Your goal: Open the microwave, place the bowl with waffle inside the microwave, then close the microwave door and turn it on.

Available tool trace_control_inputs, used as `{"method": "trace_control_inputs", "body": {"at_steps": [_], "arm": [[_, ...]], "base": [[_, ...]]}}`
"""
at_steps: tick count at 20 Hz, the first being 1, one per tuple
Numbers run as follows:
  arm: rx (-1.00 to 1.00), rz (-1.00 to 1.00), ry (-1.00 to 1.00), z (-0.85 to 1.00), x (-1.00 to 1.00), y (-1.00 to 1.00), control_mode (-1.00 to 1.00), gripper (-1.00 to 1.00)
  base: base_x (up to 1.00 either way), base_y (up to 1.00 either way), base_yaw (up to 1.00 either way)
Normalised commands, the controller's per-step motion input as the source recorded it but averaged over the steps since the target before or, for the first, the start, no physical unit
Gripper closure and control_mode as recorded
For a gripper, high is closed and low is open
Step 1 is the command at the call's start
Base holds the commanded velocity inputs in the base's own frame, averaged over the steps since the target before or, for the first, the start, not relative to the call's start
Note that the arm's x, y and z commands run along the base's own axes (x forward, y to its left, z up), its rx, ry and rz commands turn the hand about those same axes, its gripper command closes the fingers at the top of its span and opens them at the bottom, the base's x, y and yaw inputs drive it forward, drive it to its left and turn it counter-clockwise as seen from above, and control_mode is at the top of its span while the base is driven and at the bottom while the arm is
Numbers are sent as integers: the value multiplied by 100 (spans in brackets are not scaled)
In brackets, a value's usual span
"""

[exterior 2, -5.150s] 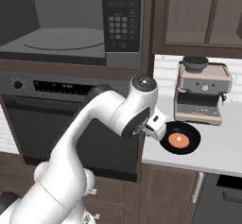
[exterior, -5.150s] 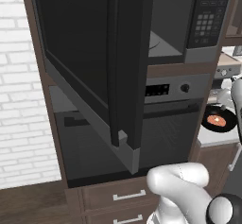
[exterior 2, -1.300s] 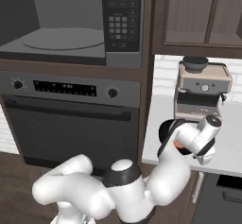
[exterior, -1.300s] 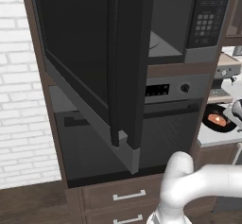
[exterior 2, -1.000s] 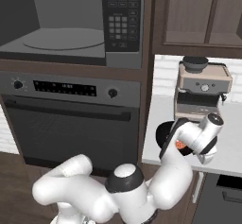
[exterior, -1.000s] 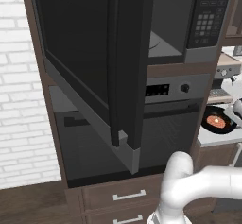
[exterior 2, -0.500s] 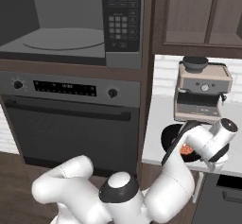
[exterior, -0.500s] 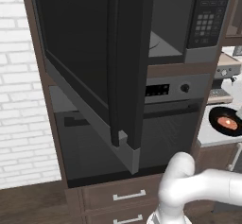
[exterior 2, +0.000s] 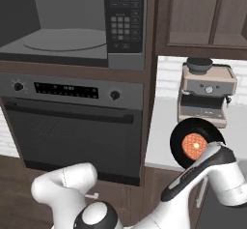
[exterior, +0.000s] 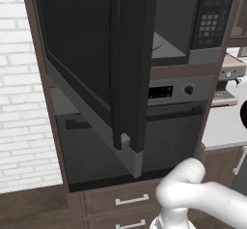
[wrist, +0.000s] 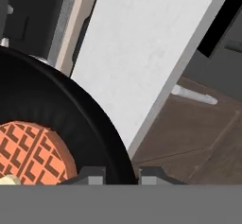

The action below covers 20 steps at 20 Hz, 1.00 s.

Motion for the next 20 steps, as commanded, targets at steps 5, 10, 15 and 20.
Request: {"method": "trace_control_inputs", "body": {"at_steps": [5,10,15,20], "arm": [[0,0,-10,81,-75,0,-100,100],[-1,2,-1,70,-40,49,-100,100],[-3,7,0,60,-50,76,-100,100],[-2,2,0,48,-48,72,-100,100]], "base": [[0,0,0],[0,0,0],[0,0,0],[0,0,0]]}}
